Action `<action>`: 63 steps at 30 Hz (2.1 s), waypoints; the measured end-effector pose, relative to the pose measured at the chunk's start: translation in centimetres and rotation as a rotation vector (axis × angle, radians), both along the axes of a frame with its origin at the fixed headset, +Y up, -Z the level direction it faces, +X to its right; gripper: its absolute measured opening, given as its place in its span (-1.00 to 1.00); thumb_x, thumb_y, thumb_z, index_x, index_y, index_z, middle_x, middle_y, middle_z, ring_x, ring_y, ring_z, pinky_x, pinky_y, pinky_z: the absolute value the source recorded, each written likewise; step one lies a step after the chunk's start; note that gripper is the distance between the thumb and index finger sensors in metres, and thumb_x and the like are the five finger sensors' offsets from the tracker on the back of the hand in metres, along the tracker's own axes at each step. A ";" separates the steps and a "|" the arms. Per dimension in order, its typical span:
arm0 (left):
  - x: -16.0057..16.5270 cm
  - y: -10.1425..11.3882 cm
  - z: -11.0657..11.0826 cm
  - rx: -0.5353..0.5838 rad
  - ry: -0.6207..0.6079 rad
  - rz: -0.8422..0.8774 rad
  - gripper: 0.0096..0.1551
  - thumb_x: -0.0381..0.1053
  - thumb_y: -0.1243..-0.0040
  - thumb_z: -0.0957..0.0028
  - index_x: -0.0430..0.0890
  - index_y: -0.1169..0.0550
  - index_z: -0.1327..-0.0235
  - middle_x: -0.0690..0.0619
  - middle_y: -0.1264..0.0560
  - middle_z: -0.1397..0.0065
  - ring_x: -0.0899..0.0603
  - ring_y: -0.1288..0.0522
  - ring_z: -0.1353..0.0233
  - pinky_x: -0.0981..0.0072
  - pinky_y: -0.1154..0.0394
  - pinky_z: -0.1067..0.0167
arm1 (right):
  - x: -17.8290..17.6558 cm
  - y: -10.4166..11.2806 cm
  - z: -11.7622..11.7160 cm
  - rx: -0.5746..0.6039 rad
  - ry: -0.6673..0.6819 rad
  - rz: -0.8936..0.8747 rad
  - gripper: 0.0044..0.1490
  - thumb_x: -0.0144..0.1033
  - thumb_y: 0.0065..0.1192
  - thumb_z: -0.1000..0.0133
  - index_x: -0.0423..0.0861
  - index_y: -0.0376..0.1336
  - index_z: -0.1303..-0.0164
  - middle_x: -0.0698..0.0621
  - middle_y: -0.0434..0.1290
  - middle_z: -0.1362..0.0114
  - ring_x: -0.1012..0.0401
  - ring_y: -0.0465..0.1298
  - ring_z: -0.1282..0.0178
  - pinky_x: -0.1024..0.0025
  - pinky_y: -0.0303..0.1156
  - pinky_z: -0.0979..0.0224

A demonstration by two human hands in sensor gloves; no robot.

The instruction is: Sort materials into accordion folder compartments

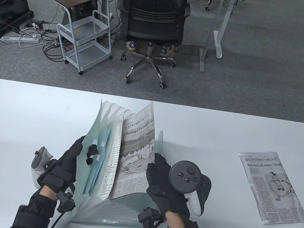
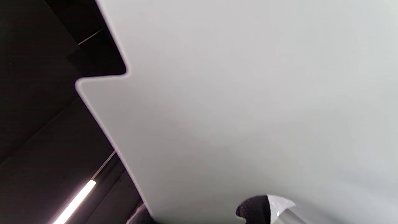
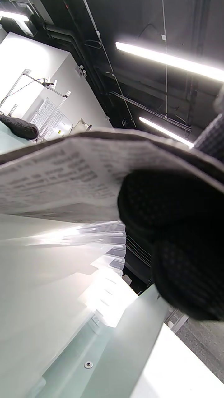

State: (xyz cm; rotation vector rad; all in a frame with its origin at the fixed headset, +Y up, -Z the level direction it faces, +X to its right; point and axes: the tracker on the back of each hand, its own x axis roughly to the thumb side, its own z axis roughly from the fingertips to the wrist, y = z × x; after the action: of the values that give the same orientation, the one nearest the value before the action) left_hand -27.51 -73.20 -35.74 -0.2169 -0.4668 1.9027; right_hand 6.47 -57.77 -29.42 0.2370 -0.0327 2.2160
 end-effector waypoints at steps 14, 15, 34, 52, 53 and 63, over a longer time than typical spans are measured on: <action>0.0 0.0 0.0 -0.001 -0.001 0.000 -0.16 0.17 0.19 -0.59 -0.26 0.11 -0.84 -0.30 -0.19 -0.66 -0.54 0.28 -0.75 -0.48 0.27 -0.43 | -2.8 -1.3 -0.2 0.002 0.009 0.096 -0.38 -0.54 -0.05 -0.36 -0.57 0.07 -0.54 -0.42 0.44 -0.23 0.25 0.68 0.17 0.26 0.64 0.00; 0.0 0.0 0.0 0.000 -0.001 -0.001 -0.17 0.17 0.19 -0.59 -0.26 0.11 -0.84 -0.30 -0.19 -0.66 -0.54 0.28 -0.75 -0.48 0.27 -0.43 | -3.0 -1.5 -0.2 0.003 0.008 0.106 -0.38 -0.54 -0.05 -0.35 -0.57 0.06 -0.54 -0.42 0.44 -0.23 0.25 0.68 0.17 0.27 0.64 0.00; 0.0 0.0 0.0 -0.001 -0.003 0.002 -0.17 0.17 0.18 -0.59 -0.26 0.10 -0.84 -0.30 -0.20 -0.66 -0.55 0.28 -0.75 -0.48 0.27 -0.43 | -5.7 -3.3 -0.4 0.006 0.027 0.224 -0.38 -0.53 -0.09 -0.36 -0.56 0.04 -0.55 -0.40 0.44 -0.23 0.25 0.67 0.17 0.27 0.62 0.00; 0.0 0.0 -0.1 -0.001 -0.003 0.002 -0.17 0.17 0.18 -0.58 -0.25 0.10 -0.84 -0.30 -0.20 -0.66 -0.54 0.28 -0.75 -0.48 0.27 -0.43 | -6.6 -4.3 -0.6 -0.014 0.009 0.307 -0.39 -0.50 -0.10 -0.37 -0.53 0.06 -0.54 -0.29 0.50 -0.13 0.34 0.62 0.34 0.37 0.60 0.13; 0.0 0.0 -0.1 -0.001 -0.003 0.002 -0.17 0.17 0.18 -0.59 -0.26 0.10 -0.84 -0.30 -0.20 -0.66 -0.54 0.28 -0.75 -0.48 0.27 -0.43 | -6.6 -4.4 -0.7 -0.011 0.009 0.308 -0.39 -0.50 -0.10 -0.37 -0.53 0.06 -0.54 -0.29 0.50 -0.13 0.35 0.62 0.34 0.38 0.60 0.13; 0.0 0.0 -0.1 -0.001 -0.003 0.002 -0.17 0.17 0.18 -0.59 -0.26 0.10 -0.84 -0.30 -0.20 -0.66 -0.55 0.28 -0.75 -0.48 0.27 -0.43 | -6.7 -4.3 -0.8 0.023 -0.029 0.287 -0.39 -0.50 -0.12 -0.37 -0.53 0.05 -0.54 -0.28 0.50 -0.13 0.36 0.61 0.34 0.38 0.59 0.12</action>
State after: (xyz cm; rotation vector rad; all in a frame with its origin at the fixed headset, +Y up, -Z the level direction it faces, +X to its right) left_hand -27.47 -73.25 -35.80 -0.2206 -0.4679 1.9046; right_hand -0.21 -62.11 -30.24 0.2334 -0.0424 2.5064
